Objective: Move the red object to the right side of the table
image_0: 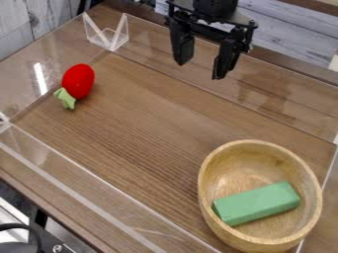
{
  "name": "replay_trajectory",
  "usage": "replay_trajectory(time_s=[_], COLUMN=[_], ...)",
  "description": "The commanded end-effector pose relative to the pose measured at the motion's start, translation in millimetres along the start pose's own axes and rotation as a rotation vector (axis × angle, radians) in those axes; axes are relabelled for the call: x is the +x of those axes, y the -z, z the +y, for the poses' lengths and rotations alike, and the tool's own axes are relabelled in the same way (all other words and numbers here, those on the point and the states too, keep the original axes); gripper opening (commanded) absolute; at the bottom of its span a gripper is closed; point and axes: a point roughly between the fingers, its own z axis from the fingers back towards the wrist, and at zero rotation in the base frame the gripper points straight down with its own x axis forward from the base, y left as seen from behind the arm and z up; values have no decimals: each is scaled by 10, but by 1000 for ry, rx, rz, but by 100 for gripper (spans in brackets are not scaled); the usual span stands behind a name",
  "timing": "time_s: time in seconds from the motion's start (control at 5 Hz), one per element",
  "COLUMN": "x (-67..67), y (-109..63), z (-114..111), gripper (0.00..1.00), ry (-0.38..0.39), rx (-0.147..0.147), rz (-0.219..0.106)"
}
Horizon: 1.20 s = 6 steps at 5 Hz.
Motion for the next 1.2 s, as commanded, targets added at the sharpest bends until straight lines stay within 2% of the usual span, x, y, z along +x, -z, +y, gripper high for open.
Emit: replay_trajectory(time_s=[0.0,0.2,0.4,0.8,1.0], x=[-15,-46,-97,-371,-346], y=[69,108,87,244,315], z=[-6,253,654,1432,1751], gripper=[100,100,100,100,100], ry=[59,-54,-204,-359,-391], rx=[5,4,6,22,19], rz=[32,32,10,-33,-43])
